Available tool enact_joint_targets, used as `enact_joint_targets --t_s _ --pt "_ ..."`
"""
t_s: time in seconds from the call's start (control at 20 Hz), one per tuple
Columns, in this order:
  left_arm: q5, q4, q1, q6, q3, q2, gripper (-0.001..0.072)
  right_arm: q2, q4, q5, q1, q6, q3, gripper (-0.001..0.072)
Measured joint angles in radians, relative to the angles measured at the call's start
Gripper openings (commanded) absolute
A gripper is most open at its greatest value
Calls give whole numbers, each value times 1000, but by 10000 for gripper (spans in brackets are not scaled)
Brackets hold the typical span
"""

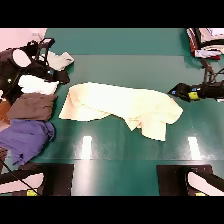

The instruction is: Fold the shirts.

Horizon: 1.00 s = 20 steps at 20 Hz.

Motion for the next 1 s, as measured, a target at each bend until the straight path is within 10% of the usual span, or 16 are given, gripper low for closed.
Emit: enact_joint_targets --t_s 0.8,0.95,1.0 --pt "146 -410 58 174 -337 -91 549 59 32 34 -38 -18 0 448" --pt "130 -415 53 183 -340 -103 22 59 32 37 -38 -18 0 448" --pt "126 -415 52 184 -336 -104 21 59 32 40 -38 -18 0 448"
